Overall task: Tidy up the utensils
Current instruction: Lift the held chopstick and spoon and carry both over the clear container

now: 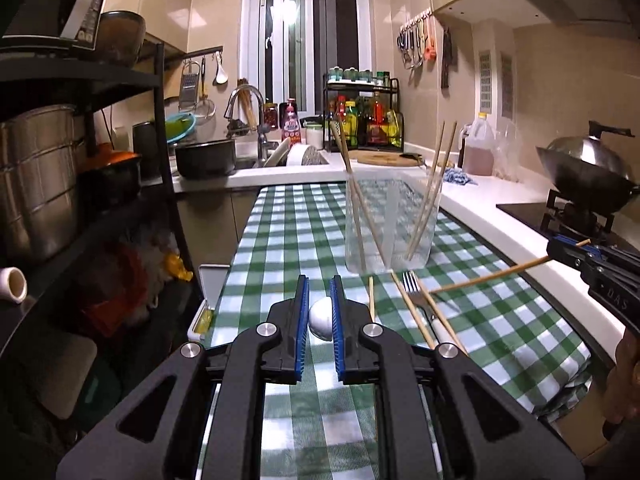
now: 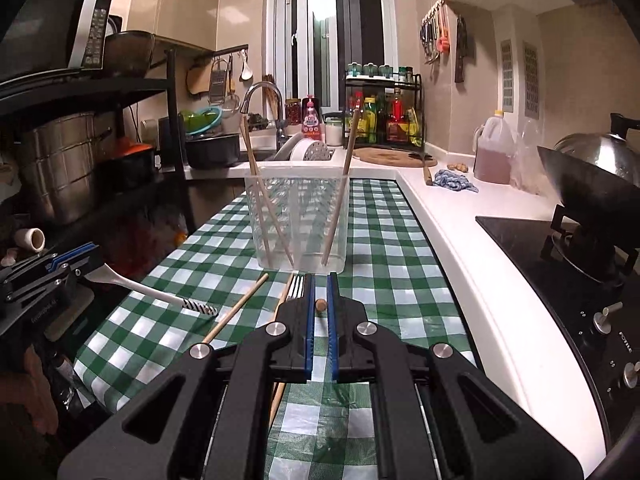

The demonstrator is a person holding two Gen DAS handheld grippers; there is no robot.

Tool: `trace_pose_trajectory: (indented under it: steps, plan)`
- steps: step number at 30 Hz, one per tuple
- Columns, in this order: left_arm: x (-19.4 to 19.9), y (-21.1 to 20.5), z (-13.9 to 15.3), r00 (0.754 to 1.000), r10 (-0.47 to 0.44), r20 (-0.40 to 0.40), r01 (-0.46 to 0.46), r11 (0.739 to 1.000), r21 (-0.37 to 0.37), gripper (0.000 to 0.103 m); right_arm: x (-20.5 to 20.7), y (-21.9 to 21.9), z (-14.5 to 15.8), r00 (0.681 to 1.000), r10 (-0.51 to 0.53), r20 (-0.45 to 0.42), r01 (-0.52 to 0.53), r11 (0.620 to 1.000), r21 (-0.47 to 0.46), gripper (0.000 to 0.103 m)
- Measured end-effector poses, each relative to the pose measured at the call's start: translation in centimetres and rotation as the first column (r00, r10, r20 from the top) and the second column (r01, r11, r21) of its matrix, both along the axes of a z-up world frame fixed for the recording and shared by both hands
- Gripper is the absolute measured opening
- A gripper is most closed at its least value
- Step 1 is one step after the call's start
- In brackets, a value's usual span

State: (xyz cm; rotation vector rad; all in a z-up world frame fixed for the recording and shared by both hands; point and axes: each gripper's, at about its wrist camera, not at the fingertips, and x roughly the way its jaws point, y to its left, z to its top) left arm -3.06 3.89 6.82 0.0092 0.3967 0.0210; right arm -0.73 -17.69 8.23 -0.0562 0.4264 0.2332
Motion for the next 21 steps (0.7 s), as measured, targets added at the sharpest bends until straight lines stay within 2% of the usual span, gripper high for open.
trace_pose_trajectory:
  steps: [6, 11, 18, 21]
  plan:
    - [1.4, 0.0, 1.6, 1.000, -0.015, 0.024, 0.015, 1.000, 0.011, 0.011, -0.2, -0.3, 1.0, 1.000, 0.000, 0.019, 0.000, 1.000, 0.017, 0.006]
    - [2.9, -0.4, 4.0, 0.998, -0.043, 0.037, 0.042, 0.999, 0.032, 0.011, 0.4, -0.5, 3.1, 0.999, 0.030, -0.015, -0.030, 0.999, 0.030, 0.006]
    - [5.8, -0.3, 7.0, 0.995, -0.090, -0.043, 0.090, 0.996, -0.002, 0.011, 3.1, -0.9, 6.0, 0.994, 0.036, -0.107, -0.033, 0.999, 0.030, 0.006]
    - [7.0, -0.3, 8.1, 0.990, -0.107, -0.093, 0.107, 0.994, -0.009, 0.011, 4.2, -1.1, 7.3, 0.993, 0.030, -0.114, -0.028, 0.999, 0.024, 0.006]
